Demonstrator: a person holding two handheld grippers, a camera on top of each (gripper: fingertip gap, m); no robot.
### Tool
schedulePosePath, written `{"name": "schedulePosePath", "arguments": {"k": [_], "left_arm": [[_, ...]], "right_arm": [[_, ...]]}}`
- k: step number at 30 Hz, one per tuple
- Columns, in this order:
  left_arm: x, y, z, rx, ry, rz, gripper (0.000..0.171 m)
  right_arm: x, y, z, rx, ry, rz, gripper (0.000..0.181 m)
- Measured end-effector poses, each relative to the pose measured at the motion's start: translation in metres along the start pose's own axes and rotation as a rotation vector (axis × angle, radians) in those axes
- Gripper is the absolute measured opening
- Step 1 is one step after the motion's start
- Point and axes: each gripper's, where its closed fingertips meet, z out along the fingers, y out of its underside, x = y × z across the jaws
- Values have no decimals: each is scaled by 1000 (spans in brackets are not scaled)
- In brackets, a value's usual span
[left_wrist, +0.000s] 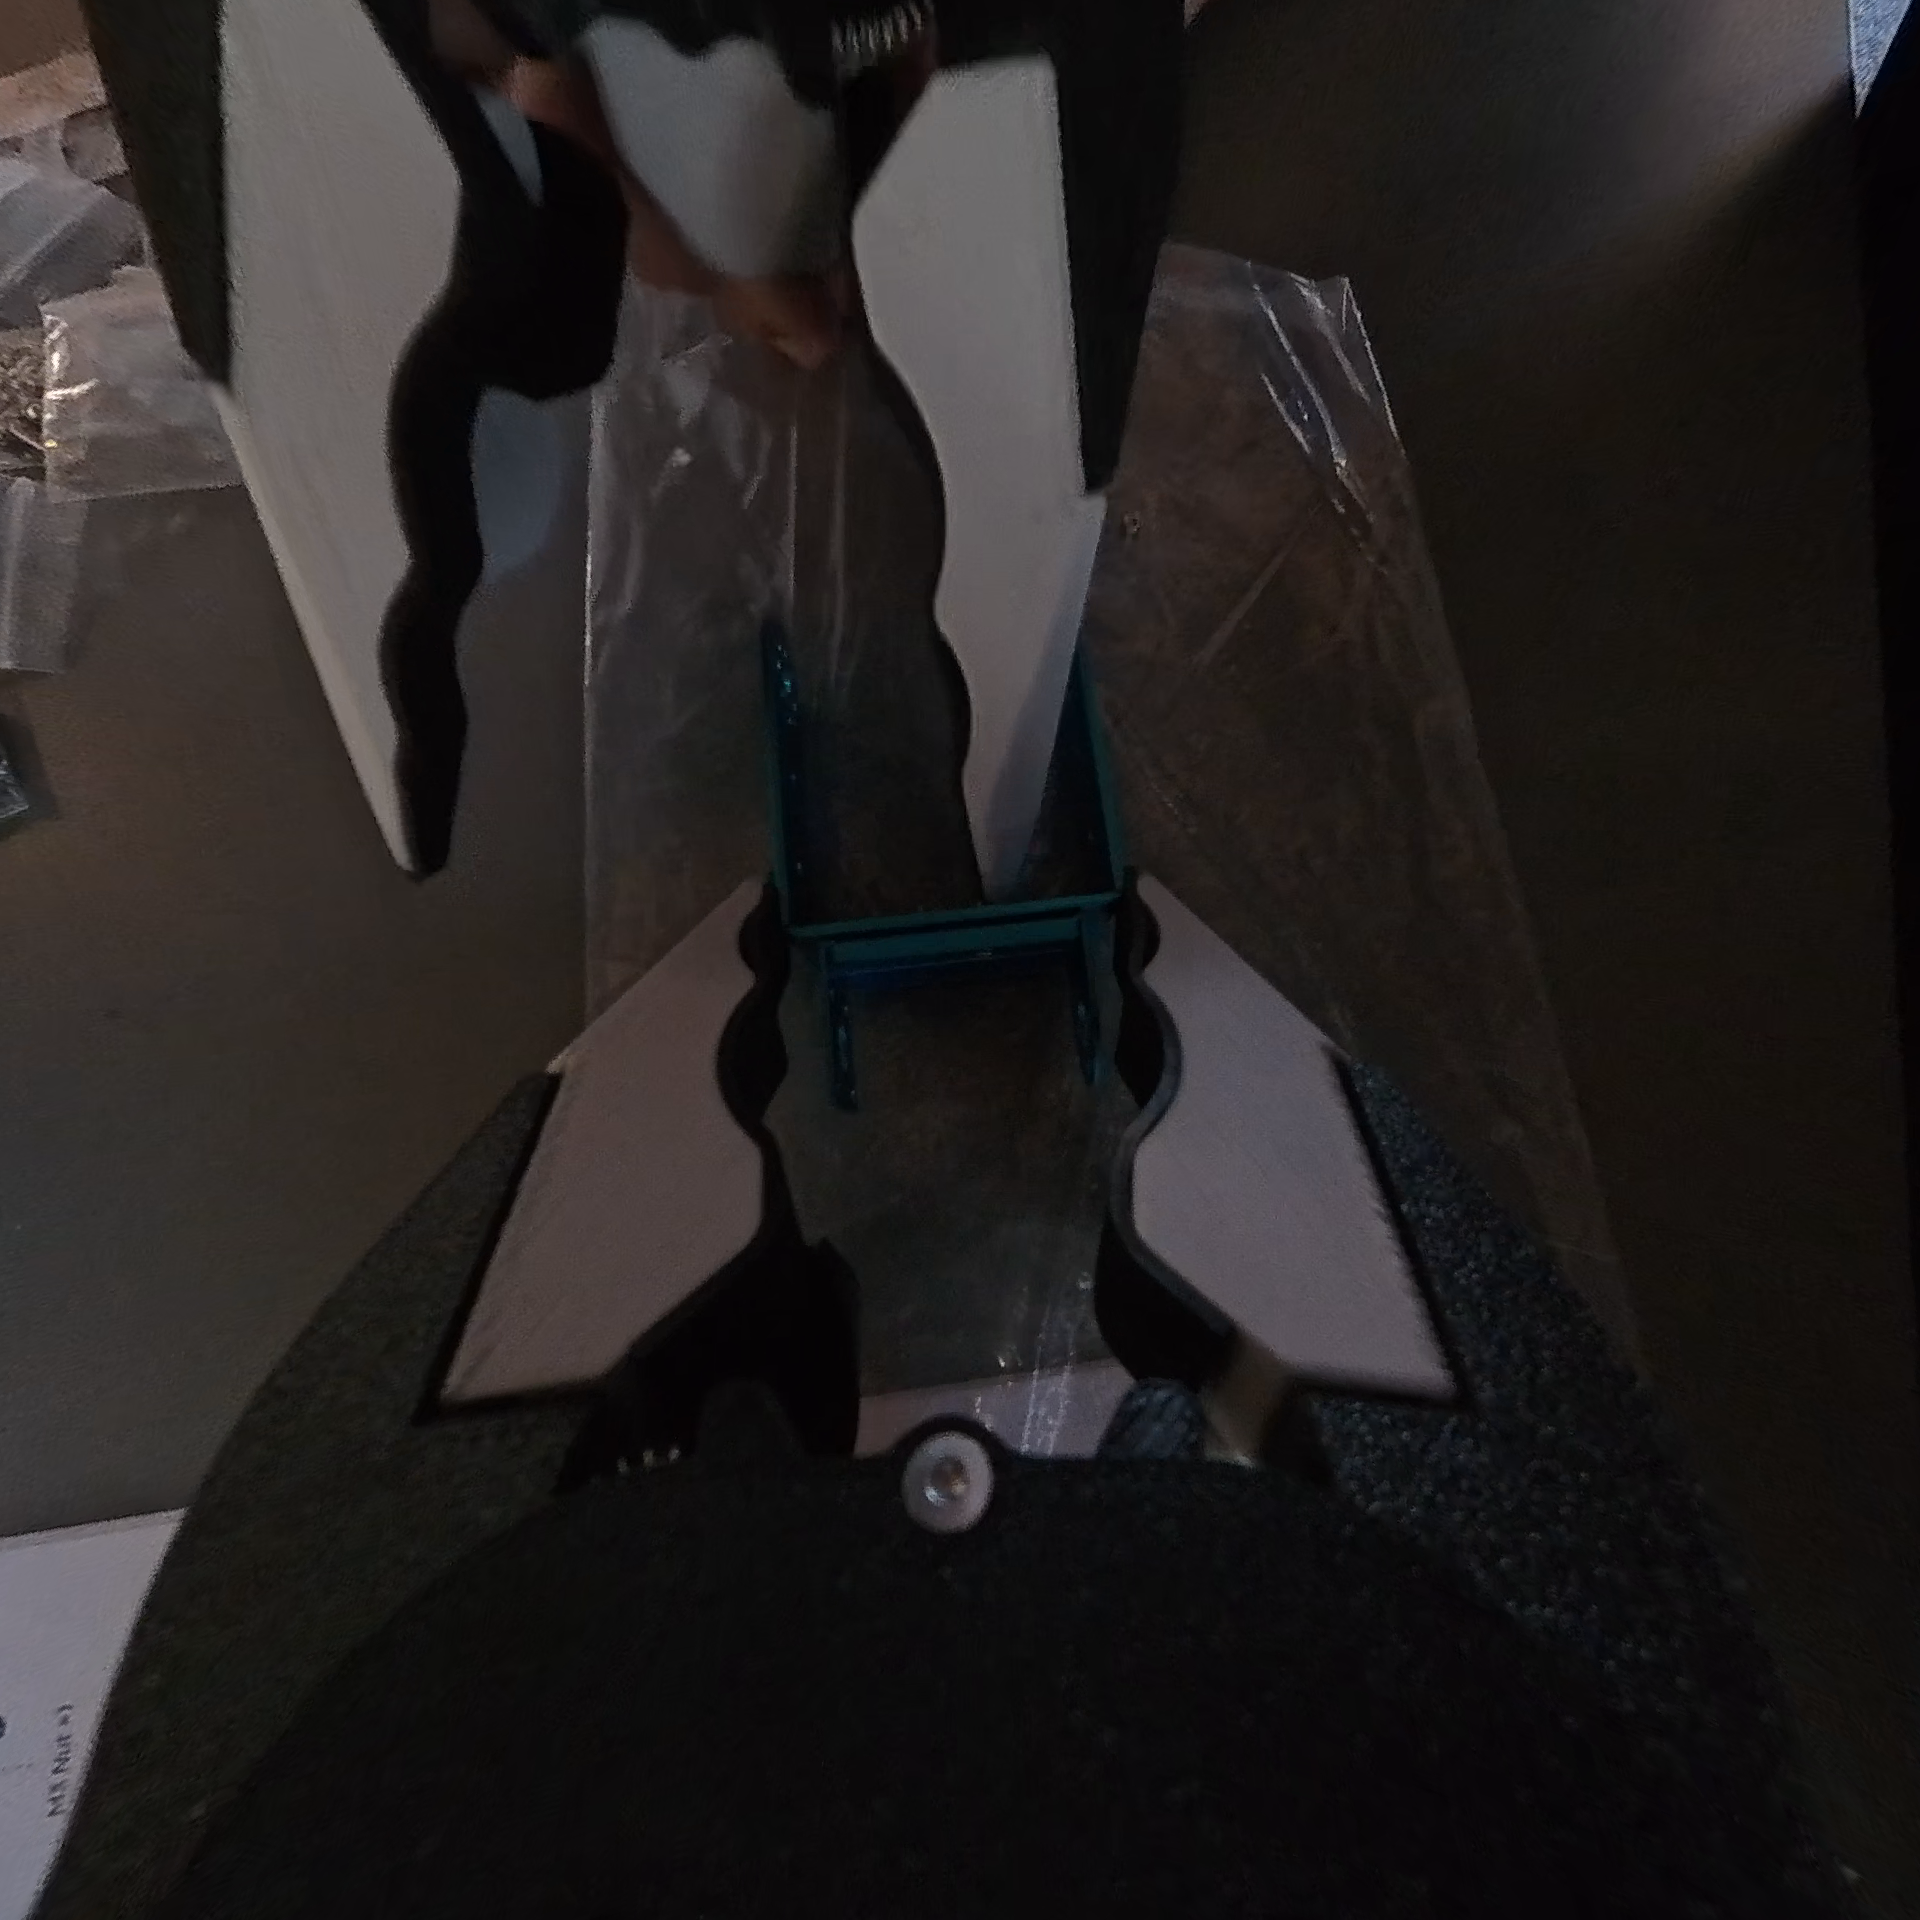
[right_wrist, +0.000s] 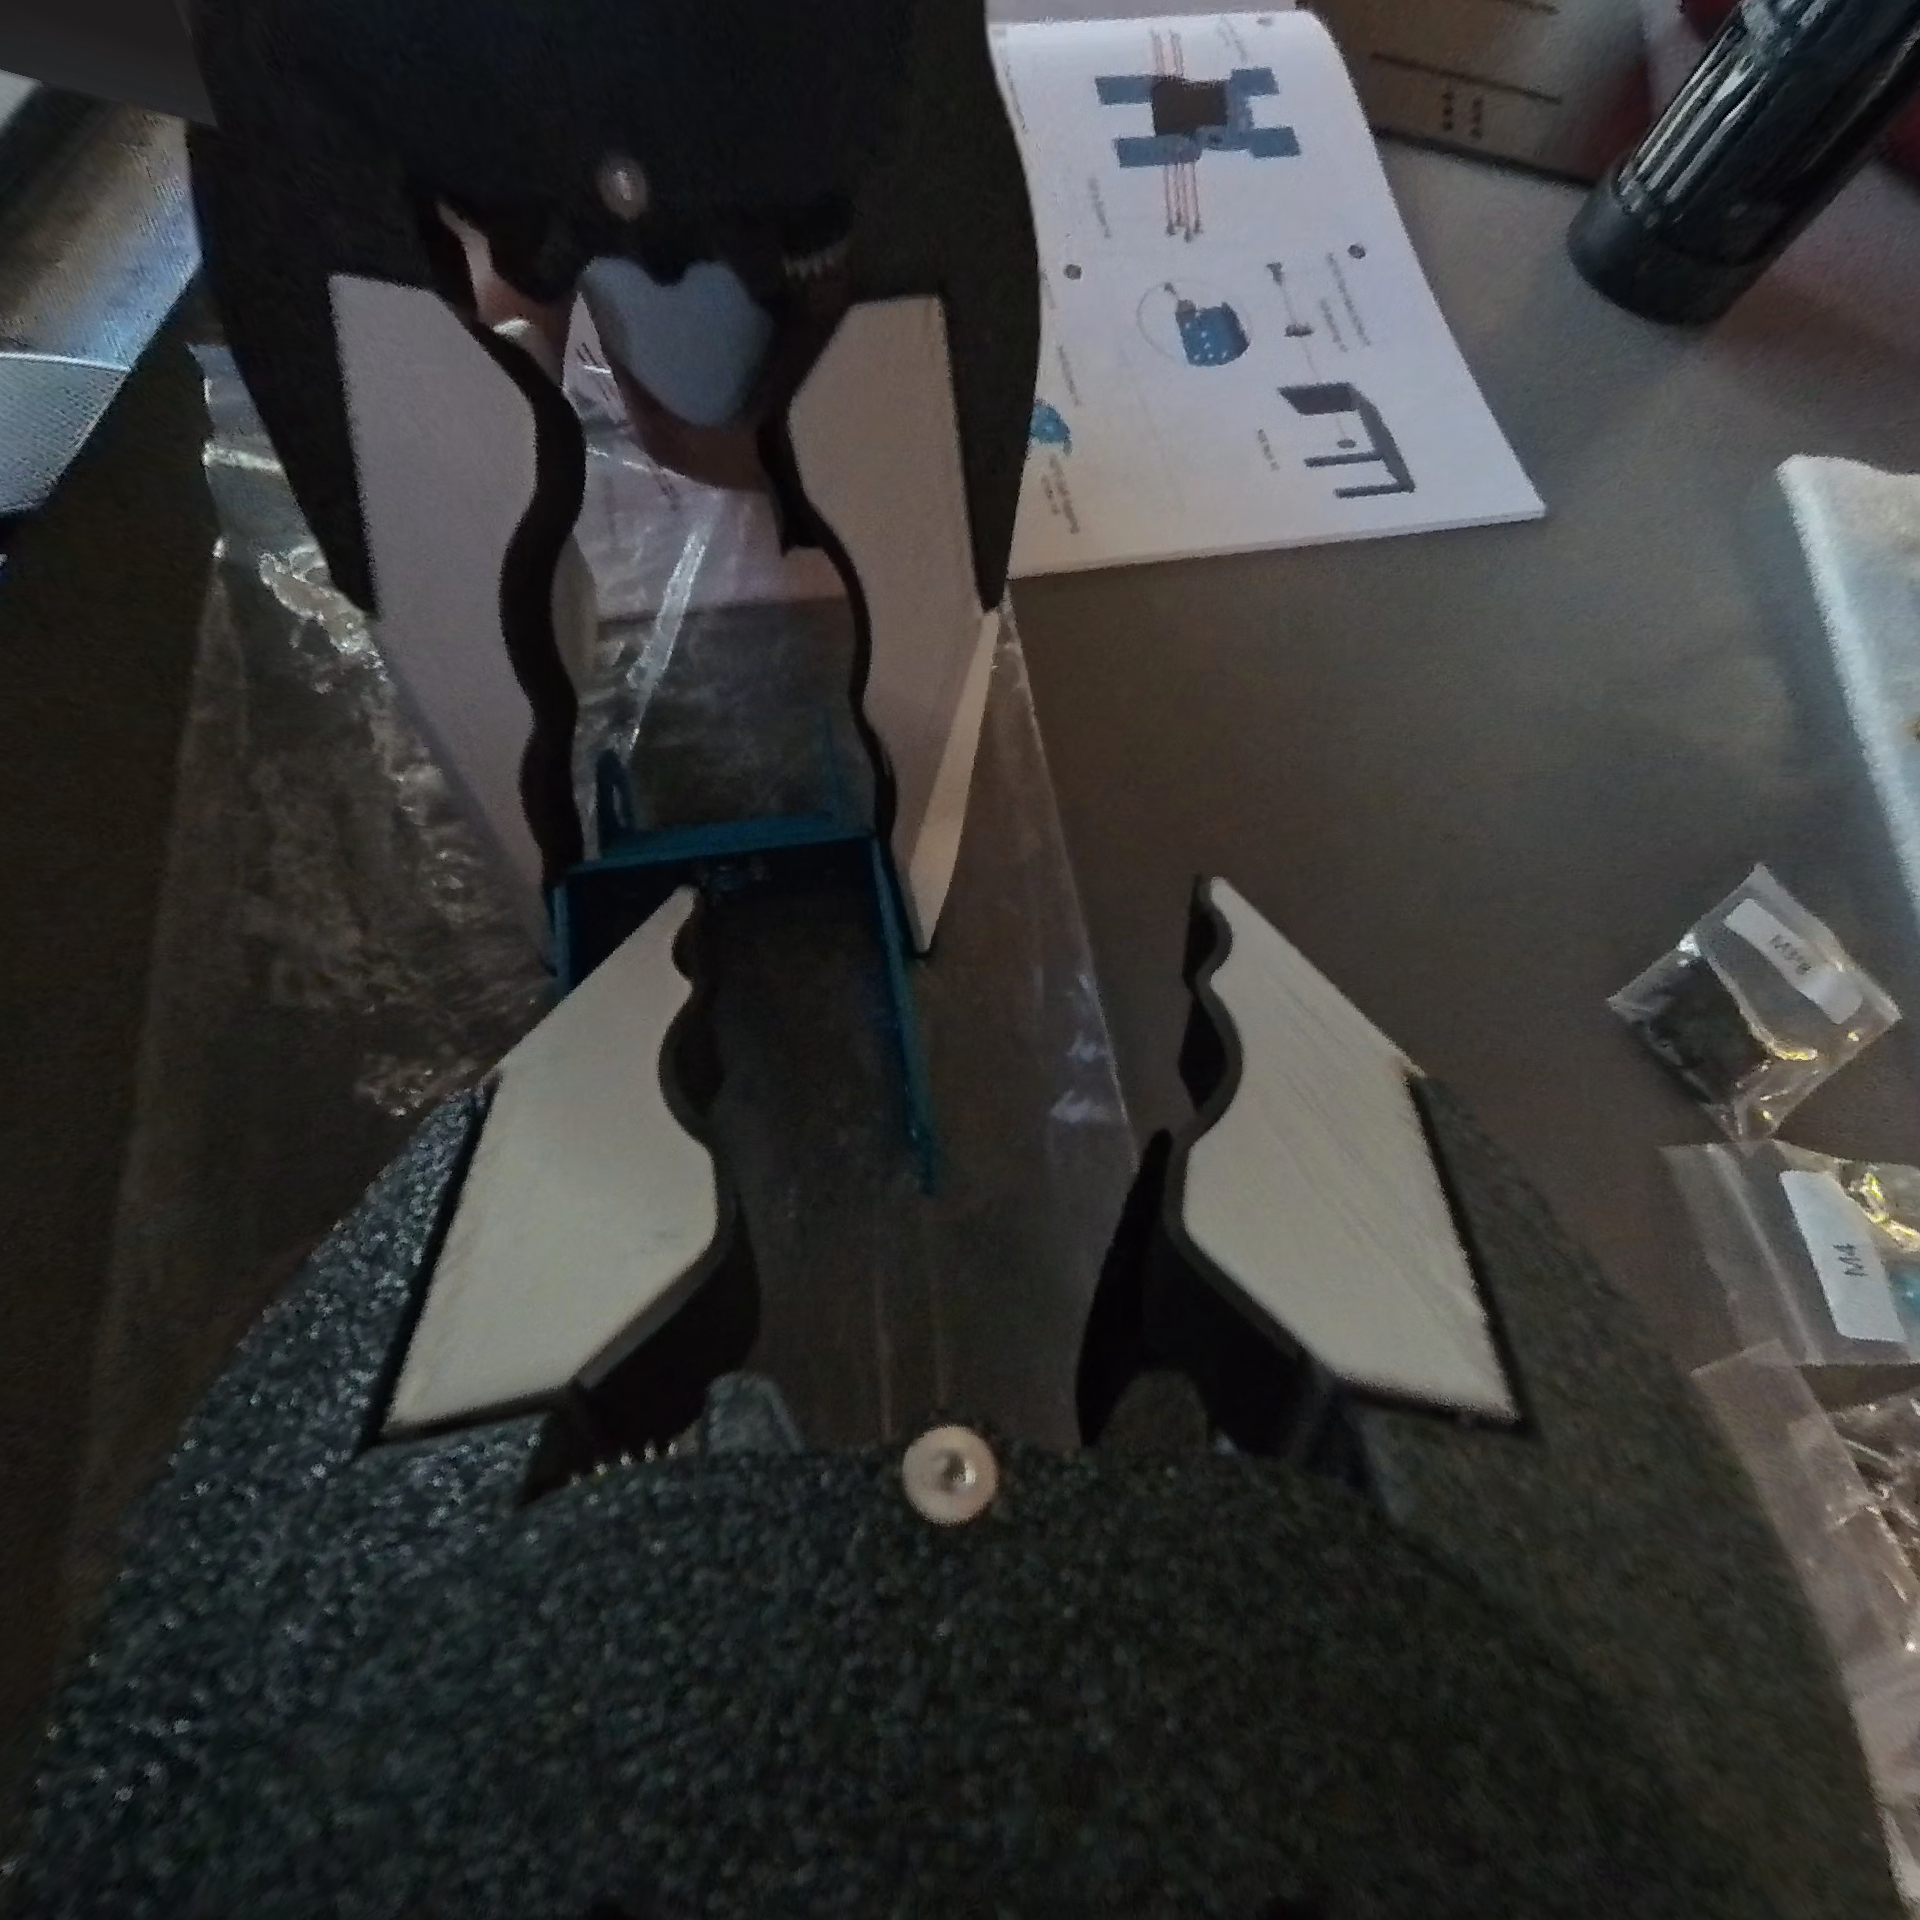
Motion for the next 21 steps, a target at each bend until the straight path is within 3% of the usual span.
{"name": "schedulePosePath", "arguments": {"k": [8,13,17,21], "left_arm": [[0,0,0,0,1,0,64],[0,0,0,0,1,0,63],[0,0,0,0,1,0,64],[0,0,0,0,1,0,64]], "right_arm": [[1,2,3,-18,-9,20,95],[-9,6,6,-49,-9,-67,88],[-1,4,5,-36,-2,-5,95],[-5,2,2,-16,-16,-24,86]]}}
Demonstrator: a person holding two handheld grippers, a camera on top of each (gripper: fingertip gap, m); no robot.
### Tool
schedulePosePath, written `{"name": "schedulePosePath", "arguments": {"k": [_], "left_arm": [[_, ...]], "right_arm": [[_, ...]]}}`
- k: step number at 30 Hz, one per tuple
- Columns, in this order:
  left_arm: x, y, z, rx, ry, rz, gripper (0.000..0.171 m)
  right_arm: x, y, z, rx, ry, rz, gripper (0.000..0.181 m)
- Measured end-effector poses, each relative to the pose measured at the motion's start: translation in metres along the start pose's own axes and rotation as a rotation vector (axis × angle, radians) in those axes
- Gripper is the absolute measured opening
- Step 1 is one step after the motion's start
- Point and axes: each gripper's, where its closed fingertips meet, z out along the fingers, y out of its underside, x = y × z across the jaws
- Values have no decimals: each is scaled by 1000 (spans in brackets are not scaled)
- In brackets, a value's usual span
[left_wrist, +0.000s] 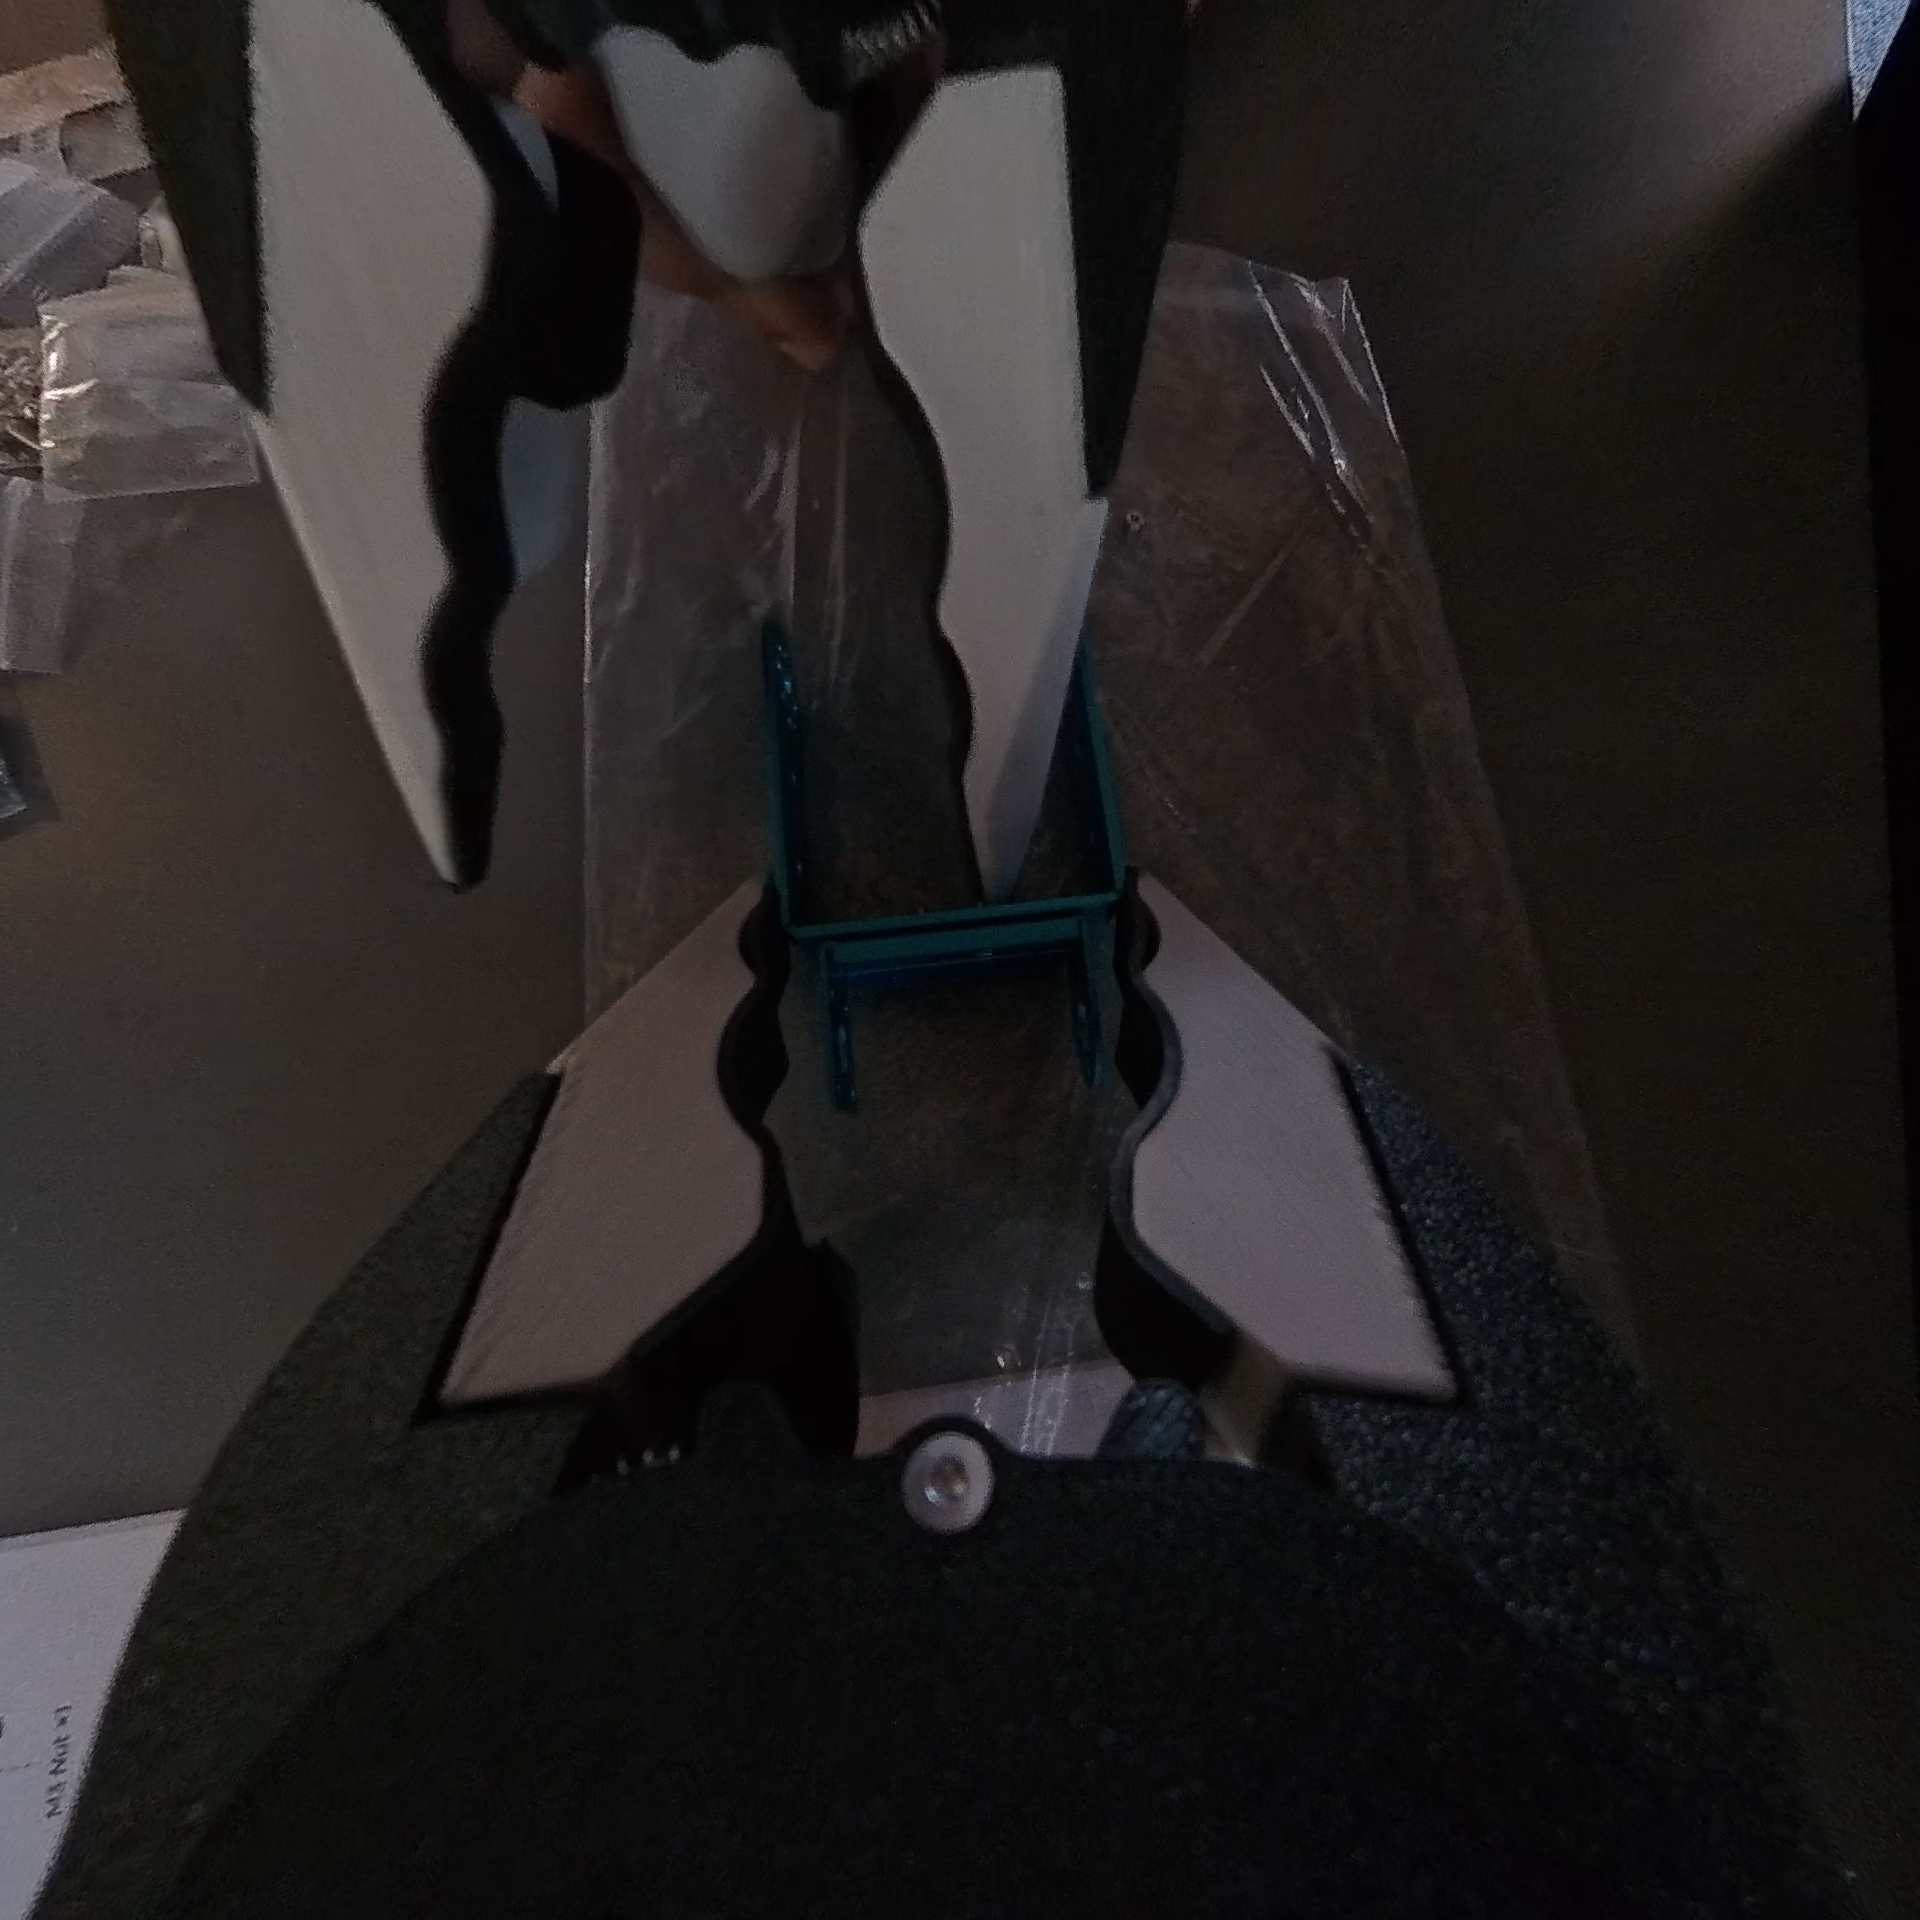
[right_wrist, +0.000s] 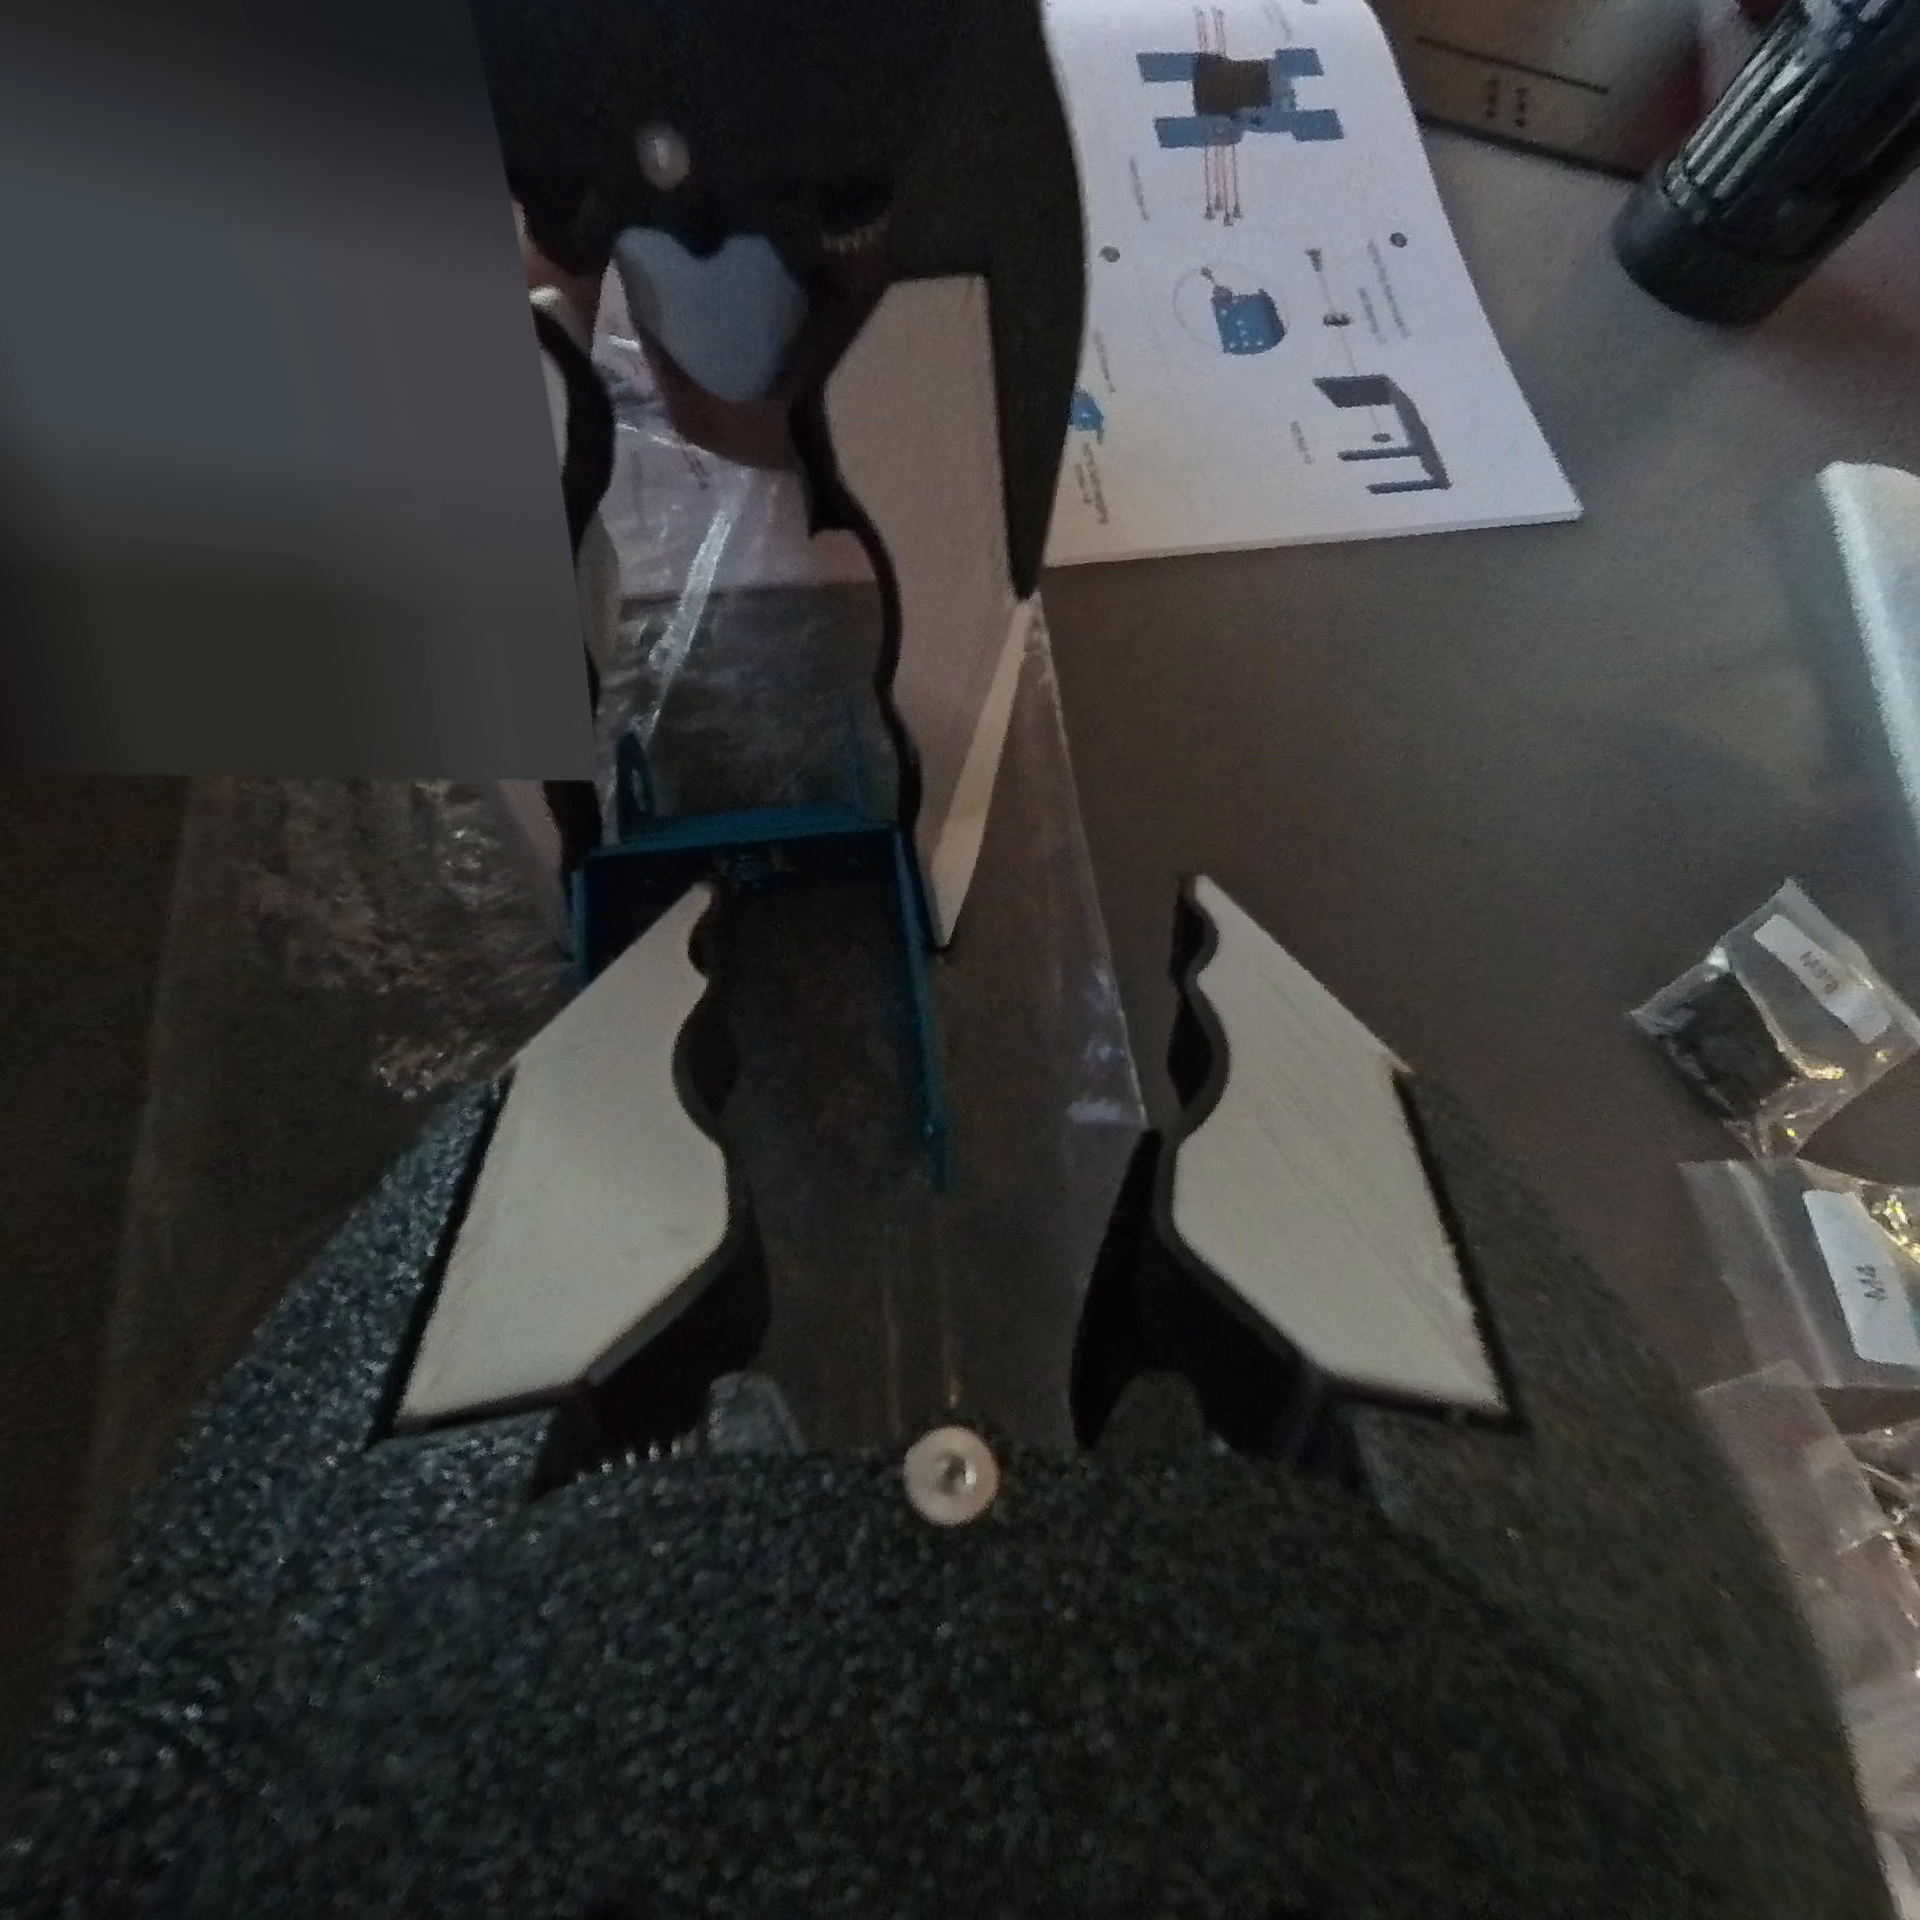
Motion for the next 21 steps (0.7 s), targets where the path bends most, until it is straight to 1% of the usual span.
{"name": "schedulePosePath", "arguments": {"k": [2,3,6,7,8,9,11,14,16,21], "left_arm": [[0,0,0,0,0,0,63],[0,0,0,0,1,0,64],[0,0,0,0,1,-1,64],[0,0,0,0,1,-1,64],[0,0,0,0,1,-1,64],[0,0,0,0,0,-1,64],[0,0,0,0,1,-1,64],[0,0,0,0,2,-1,64],[0,0,0,0,3,-1,64],[0,0,0,0,3,-1,64]], "right_arm": [[-2,4,4,-34,18,-40,88],[-2,2,4,-27,22,-42,86],[4,3,3,-23,22,11,95],[4,1,1,-10,19,16,93],[5,-1,-1,5,26,13,86],[7,-1,-2,10,46,5,76],[-2,0,0,-2,13,-29,80],[-1,0,0,-1,17,-31,81],[-1,1,1,-14,20,-35,88],[-3,0,0,-5,9,-35,88]]}}
